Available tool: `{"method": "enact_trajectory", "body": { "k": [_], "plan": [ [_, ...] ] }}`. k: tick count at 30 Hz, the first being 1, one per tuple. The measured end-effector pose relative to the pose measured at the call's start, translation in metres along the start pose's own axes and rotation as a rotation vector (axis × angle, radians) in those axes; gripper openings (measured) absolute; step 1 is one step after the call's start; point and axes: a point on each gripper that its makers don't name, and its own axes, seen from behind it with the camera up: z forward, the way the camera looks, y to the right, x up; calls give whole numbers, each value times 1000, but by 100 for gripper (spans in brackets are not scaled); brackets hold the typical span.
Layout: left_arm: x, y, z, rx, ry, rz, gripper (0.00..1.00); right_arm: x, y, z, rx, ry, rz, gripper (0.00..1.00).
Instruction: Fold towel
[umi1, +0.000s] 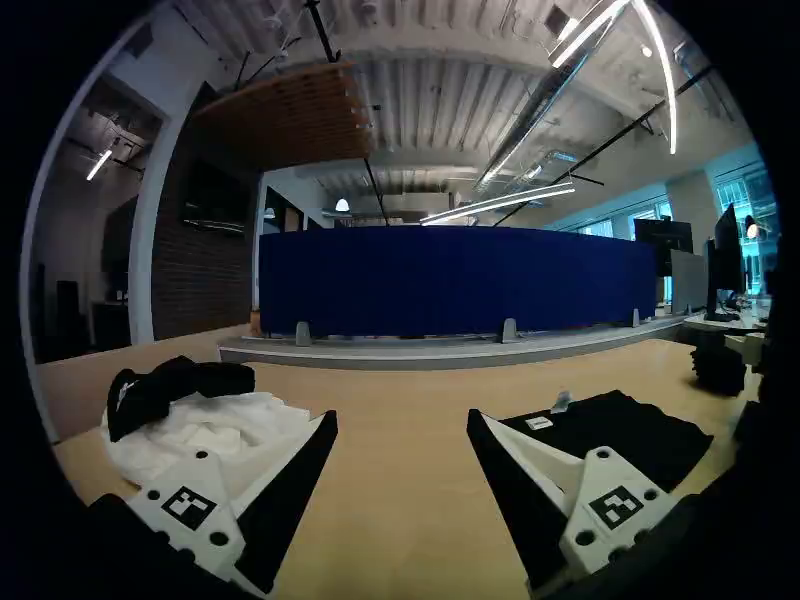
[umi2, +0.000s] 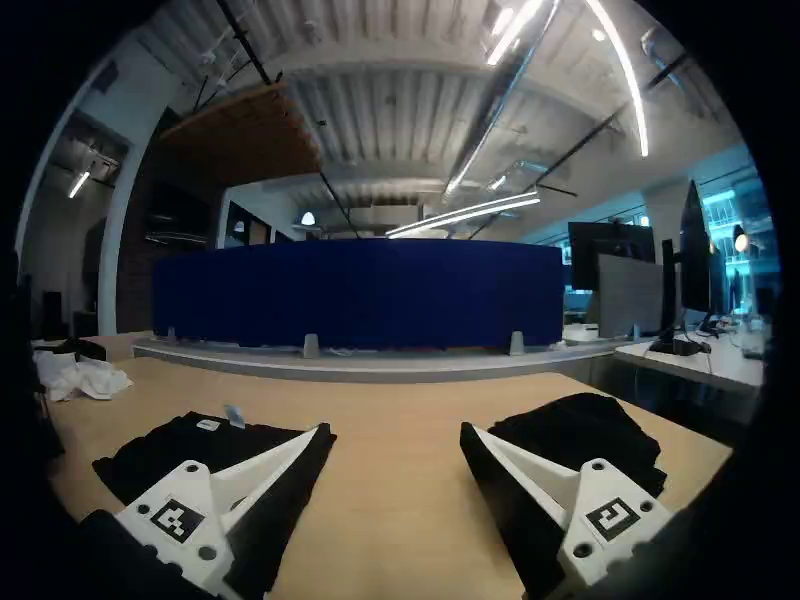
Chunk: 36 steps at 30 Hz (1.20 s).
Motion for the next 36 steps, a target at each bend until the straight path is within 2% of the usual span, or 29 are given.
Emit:
{"method": "enact_trajectory", "body": {
  "k": [11, 16, 18, 23, 29, 36],
  "plan": [
    [3, 0, 0, 2, 1, 0, 96, 0, -2, 0, 2, 1, 1, 100],
    [9, 6, -3, -10, -10, 23, 96, -1, -2, -1, 1, -25, 0, 100],
    [18, 8, -4, -17, -14, 36, 96, 6, -4, -1, 5, -35, 5, 100],
    [54, 6, -7, -9, -30, 58, 96, 50, -8, -4, 9, -20, 16, 100],
    [104, 11, -12, -30, -50, 54, 96, 103, -10, -7, 2, -31, 0, 100],
    [151, 12, -17, -40, -73, 47, 96, 147, -13, -11, 5, -57, -6, 100]
  ]
}}
